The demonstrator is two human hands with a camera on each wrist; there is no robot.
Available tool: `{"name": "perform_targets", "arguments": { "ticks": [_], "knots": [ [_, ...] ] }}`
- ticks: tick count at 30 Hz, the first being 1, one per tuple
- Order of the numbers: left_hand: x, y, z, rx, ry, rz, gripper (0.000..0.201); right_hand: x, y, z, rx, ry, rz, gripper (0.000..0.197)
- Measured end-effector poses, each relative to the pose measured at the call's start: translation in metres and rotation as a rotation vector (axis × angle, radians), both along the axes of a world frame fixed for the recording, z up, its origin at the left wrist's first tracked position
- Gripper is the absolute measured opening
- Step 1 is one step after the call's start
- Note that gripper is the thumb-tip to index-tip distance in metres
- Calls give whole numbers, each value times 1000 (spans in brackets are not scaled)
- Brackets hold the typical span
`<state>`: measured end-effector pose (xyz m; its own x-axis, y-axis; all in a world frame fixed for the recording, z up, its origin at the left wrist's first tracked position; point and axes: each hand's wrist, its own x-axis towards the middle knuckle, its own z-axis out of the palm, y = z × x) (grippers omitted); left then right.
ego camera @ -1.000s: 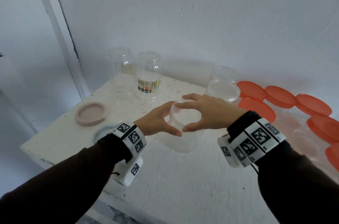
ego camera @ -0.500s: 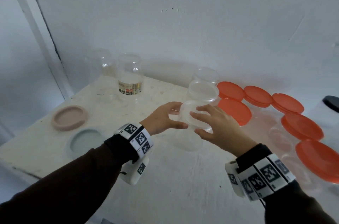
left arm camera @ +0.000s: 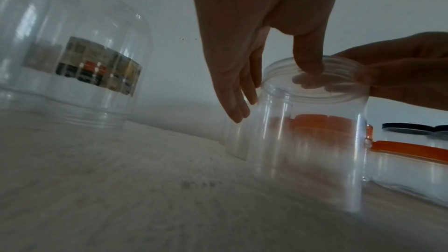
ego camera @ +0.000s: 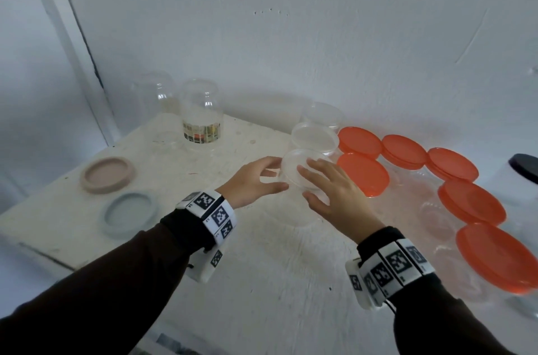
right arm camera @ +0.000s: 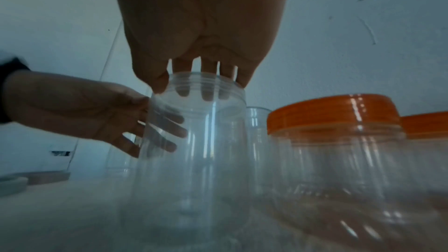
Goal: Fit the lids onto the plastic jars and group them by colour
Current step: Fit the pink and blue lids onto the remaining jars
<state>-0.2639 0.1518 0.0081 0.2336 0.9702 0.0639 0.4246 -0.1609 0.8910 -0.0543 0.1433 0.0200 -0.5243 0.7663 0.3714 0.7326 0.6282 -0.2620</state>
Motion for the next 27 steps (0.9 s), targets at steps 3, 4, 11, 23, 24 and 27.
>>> {"name": "perform_targets", "arguments": {
  "ticks": [3, 4, 11, 23, 24, 27],
  "knots": [
    [-20, -10, 2, 65, 154, 37, 44, 1, 1, -8, 20, 36, 7, 50],
    [-30, -14, 3, 90, 216, 45, 41, 1, 2, -9, 30, 45, 7, 50],
    [-115, -44, -5, 98, 620, 151, 38, -2, 0, -17, 77, 96, 2, 49],
    [-160, -79, -24, -260, 968, 308, 74, -4, -4, -15, 65, 55, 7, 55],
    [-159, -80, -24, -272, 961, 297, 76, -4, -5, -15, 63, 54, 8, 56],
    [-154, -81, -23, -279, 950, 292, 77, -3, -6, -14, 59, 46, 3, 58]
  ]
}}
